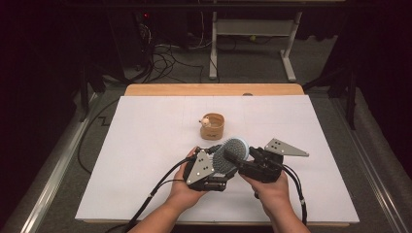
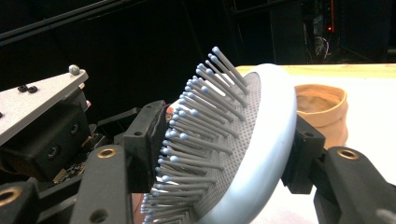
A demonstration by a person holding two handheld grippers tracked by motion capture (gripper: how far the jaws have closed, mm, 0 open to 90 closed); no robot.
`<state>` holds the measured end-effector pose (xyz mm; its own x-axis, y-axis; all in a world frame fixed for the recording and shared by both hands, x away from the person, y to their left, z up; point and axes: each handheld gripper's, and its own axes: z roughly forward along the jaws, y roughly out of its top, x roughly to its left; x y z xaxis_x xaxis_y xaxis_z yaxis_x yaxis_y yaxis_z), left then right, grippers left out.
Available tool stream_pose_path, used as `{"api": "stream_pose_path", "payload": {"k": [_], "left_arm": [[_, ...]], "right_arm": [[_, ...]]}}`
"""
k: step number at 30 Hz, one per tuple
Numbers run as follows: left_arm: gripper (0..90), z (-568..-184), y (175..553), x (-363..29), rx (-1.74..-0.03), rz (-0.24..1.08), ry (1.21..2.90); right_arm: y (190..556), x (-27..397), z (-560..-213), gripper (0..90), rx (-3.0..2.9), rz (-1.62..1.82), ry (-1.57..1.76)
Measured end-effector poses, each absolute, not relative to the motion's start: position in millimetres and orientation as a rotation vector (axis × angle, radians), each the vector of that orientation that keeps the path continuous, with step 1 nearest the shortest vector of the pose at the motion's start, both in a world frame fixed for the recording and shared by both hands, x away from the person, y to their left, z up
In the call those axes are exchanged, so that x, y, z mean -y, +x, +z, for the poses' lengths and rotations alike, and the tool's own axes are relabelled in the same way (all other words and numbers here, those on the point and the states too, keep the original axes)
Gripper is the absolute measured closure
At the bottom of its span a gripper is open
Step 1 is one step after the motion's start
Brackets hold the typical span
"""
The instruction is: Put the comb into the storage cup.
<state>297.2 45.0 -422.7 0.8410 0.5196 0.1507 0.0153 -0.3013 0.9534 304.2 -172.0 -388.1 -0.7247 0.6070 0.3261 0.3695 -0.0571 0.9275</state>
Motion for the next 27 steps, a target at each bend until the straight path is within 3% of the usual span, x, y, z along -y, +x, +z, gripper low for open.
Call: {"api": "stream_pose_path", "payload": {"k": [27], "left_arm": [[19.8, -422.6, 296.3, -41.8, -0.413, 0.553, 1.844]], "right_arm": [[304.4, 173.6, -387.2, 54.3, -2.006, 1.875, 1.103]]}}
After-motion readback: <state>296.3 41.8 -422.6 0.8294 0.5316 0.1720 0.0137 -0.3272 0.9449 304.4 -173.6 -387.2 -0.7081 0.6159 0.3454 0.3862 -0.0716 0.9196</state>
